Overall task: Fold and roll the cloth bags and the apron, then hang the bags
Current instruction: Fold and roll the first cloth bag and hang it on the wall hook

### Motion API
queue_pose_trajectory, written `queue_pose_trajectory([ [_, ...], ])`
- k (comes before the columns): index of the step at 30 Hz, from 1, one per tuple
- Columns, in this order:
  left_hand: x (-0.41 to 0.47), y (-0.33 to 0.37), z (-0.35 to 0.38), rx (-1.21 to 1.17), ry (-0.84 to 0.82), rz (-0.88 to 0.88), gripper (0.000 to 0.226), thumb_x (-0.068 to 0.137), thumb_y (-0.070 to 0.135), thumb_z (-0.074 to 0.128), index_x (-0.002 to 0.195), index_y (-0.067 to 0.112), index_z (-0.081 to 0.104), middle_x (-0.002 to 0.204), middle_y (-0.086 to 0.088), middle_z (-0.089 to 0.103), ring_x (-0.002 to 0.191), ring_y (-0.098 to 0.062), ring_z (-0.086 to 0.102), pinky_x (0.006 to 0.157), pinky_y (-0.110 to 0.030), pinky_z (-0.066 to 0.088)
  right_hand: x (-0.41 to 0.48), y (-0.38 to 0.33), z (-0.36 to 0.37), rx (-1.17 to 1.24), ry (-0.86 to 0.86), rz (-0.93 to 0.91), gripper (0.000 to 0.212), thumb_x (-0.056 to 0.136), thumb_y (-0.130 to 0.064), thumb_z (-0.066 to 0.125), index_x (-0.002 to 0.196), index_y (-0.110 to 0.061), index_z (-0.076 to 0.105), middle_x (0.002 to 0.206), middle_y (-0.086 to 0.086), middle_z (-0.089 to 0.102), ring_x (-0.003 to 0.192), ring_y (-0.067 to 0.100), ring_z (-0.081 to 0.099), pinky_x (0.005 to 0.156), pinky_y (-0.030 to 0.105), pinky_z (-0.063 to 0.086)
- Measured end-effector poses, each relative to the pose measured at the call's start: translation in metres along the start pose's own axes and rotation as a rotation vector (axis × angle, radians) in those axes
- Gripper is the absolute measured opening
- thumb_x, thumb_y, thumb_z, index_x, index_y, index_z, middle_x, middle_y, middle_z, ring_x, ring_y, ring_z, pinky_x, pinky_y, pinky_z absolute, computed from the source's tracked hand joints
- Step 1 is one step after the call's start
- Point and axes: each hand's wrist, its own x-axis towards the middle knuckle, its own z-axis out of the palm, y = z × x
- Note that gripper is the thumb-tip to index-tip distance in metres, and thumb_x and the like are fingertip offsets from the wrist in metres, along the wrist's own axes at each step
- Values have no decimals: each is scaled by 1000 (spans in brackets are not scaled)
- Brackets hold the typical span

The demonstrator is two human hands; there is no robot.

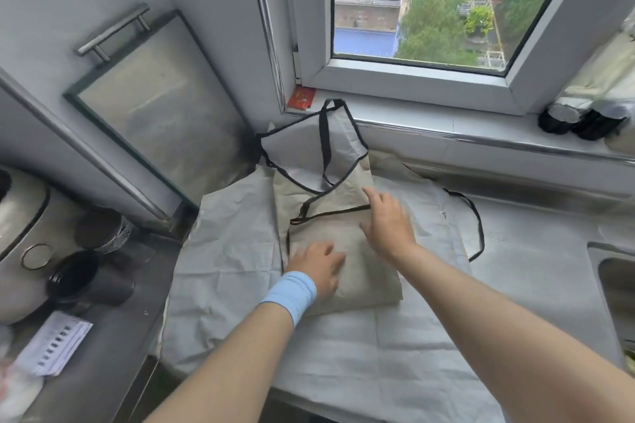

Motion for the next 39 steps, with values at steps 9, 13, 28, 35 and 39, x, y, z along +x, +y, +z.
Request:
queue_pose_trajectory([
  [9, 4, -20, 24, 85, -63, -160, 68, 93, 47, 45, 152, 31, 15, 162, -3, 0, 149, -26, 0, 119, -46, 7, -61, 40, 28, -362, -225, -487, 65, 87, -43, 55, 147, -25, 37, 158, 9, 29, 143, 30, 30, 111, 42, 29],
  [13, -7, -11, 27, -24, 177, 43, 28, 88, 32, 55, 116, 31, 55, 125, 4, 47, 122, -22, 44, 94, -33, 37, -73, 43, 29, -507, -321, -620, 63, 80, -51, 51, 138, -26, 47, 155, 11, 34, 138, 33, 37, 109, 47, 34],
  [28, -41, 5, 39, 64, 69, -28, 68, 80, 33, 65, 140, 34, 34, 147, 4, 34, 132, -23, 35, 105, -39, 34, -94, 18, 20, -612, -246, -502, 23, 84, -16, 53, 103, -24, 64, 93, -1, 70, 85, 27, 68, 59, 30, 37],
  [35, -52, 15, -5, -160, -197, -144, 38, 82, 11, 53, 114, 30, 60, 117, 3, 65, 93, -21, 61, 73, -24, 49, -92, 10, -21, -260, -420, -354, 18, 74, -17, 53, 78, -27, 67, 82, -7, 65, 81, 25, 60, 58, 22, 42],
  [39, -61, 27, -6, -279, -625, -147, 41, 79, 25, 72, 120, 28, 64, 122, 4, 64, 99, -17, 60, 89, -31, 51, -103, 0, -25, -223, -1001, -40, 21, 73, -22, 56, 85, -29, 71, 79, -9, 68, 70, 23, 67, 62, 21, 53],
])
